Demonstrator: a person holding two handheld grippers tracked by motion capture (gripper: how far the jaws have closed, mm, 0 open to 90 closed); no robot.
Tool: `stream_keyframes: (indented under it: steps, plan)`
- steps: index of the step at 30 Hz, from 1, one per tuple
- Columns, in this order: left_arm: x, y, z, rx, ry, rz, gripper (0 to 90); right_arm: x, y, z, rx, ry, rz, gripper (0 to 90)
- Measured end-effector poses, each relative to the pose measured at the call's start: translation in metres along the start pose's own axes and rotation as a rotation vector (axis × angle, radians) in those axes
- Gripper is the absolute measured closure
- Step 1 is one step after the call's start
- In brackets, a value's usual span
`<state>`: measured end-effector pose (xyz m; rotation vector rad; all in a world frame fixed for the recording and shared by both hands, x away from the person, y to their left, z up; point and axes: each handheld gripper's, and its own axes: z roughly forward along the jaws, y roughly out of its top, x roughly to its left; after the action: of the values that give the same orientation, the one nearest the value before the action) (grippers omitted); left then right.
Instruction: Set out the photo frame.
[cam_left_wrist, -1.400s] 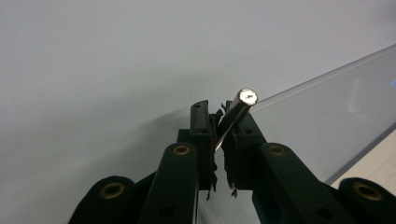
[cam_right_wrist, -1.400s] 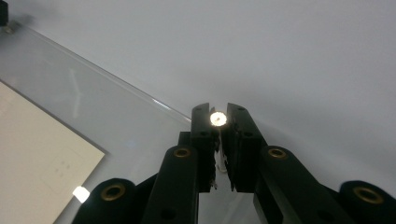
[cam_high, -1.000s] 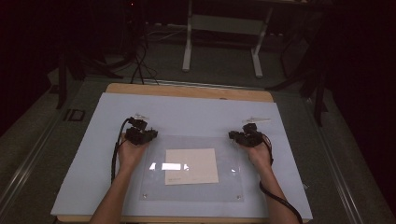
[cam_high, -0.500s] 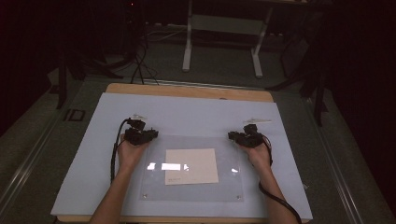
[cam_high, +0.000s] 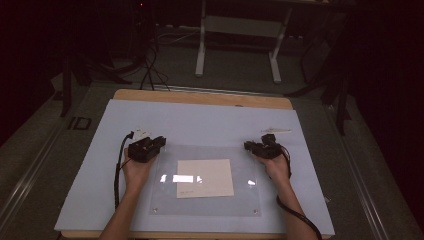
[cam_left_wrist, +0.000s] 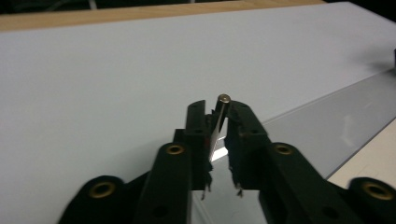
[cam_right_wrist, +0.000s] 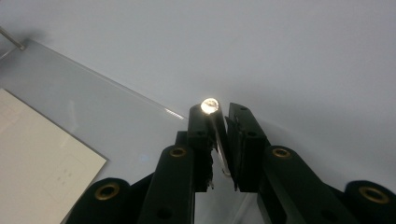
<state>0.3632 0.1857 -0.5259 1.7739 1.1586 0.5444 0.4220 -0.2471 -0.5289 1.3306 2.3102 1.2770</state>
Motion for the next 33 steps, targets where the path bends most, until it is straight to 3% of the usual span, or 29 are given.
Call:
stream_keyframes:
  steps: [6, 9, 13, 17, 20, 24, 29, 33]
  plan:
    - [-0.004, -0.001, 0.001, -0.016, 0.029, 0.032, 82.9, -0.001, -0.001, 0.001, -0.001, 0.003, 0.005, 79.9]
    - [-0.005, 0.0, 0.001, -0.044, 0.042, 0.034, 73.8, -0.001, -0.002, 0.002, -0.002, 0.005, 0.009, 79.7]
    - [-0.005, 0.001, 0.006, -0.04, 0.035, 0.035, 71.1, -0.002, -0.004, 0.002, -0.003, 0.005, 0.012, 79.6]
    - [-0.003, -0.001, 0.009, -0.03, 0.028, 0.013, 83.1, -0.002, -0.005, 0.003, -0.003, 0.008, 0.015, 79.5]
    - [-0.003, -0.001, 0.009, -0.034, 0.021, 0.008, 84.1, -0.002, -0.005, 0.003, 0.0, 0.008, 0.013, 79.5]
    - [-0.002, -0.002, 0.009, -0.032, 0.014, 0.001, 84.2, 0.002, -0.004, 0.001, -0.003, -0.03, -0.036, 79.9]
    - [-0.002, -0.001, 0.009, -0.031, 0.014, -0.002, 84.2, 0.008, -0.002, -0.015, -0.087, -0.069, -0.084, 76.7]
    - [-0.002, -0.001, 0.009, -0.03, 0.015, -0.005, 84.2, 0.013, -0.002, -0.019, -0.095, -0.099, -0.151, 77.2]
